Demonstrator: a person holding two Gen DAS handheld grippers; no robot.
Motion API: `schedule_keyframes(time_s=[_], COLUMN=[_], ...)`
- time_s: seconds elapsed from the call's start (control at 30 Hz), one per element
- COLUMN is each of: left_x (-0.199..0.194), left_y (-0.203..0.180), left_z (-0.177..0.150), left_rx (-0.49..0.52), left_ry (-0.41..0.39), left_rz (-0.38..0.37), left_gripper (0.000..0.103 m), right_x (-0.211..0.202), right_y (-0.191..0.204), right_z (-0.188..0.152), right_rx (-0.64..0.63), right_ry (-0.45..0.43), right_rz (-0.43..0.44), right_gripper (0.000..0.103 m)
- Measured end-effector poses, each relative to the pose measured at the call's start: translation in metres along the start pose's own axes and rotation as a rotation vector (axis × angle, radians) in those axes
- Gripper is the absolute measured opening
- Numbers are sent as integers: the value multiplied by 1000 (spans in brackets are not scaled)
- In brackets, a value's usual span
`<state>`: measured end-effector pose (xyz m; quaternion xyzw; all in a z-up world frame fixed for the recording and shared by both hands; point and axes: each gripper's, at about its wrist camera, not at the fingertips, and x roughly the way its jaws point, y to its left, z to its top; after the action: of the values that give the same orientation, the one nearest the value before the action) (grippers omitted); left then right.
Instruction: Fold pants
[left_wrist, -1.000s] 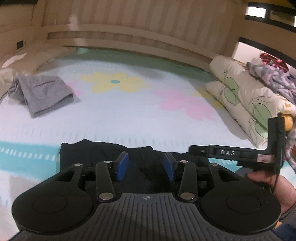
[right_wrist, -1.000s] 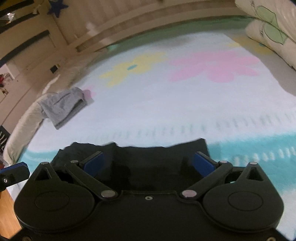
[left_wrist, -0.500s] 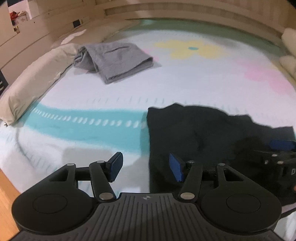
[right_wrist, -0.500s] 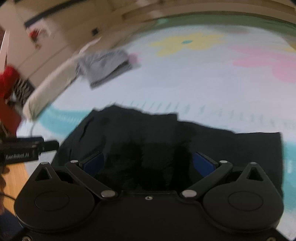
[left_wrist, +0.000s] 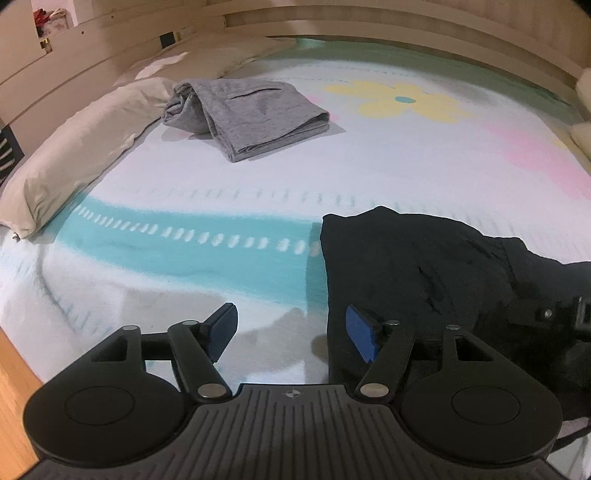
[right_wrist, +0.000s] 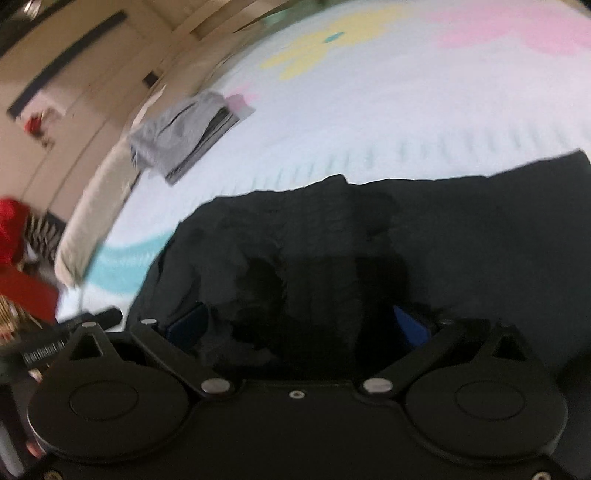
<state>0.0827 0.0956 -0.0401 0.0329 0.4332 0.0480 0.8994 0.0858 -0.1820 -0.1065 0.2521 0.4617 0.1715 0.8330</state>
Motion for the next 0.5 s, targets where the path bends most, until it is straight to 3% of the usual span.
schedule_keyframes(time_s=[0.1, 0.3, 0.37, 0.43, 0.5], left_x=[-1, 1, 1, -1, -3], left_y=[3, 3, 2, 1, 1], left_z=[1, 1, 1, 0, 0], left_rx=[-16, -26, -16, -11, -9], left_ry=[2, 4, 6, 3, 1], left_rz=[-1, 9, 15, 19, 18], left_gripper=[64, 64, 64, 64, 64], right_x=[1, 1, -1, -4, -7], right_y=[-5, -8, -4, 2, 7], right_z=[4, 4, 4, 5, 7], right_rx=[45, 147, 171, 121, 83], right_ry=[41, 22, -5, -2, 9], right_rz=[52, 47, 21, -5, 47], right_gripper=[103, 101, 76, 21, 17])
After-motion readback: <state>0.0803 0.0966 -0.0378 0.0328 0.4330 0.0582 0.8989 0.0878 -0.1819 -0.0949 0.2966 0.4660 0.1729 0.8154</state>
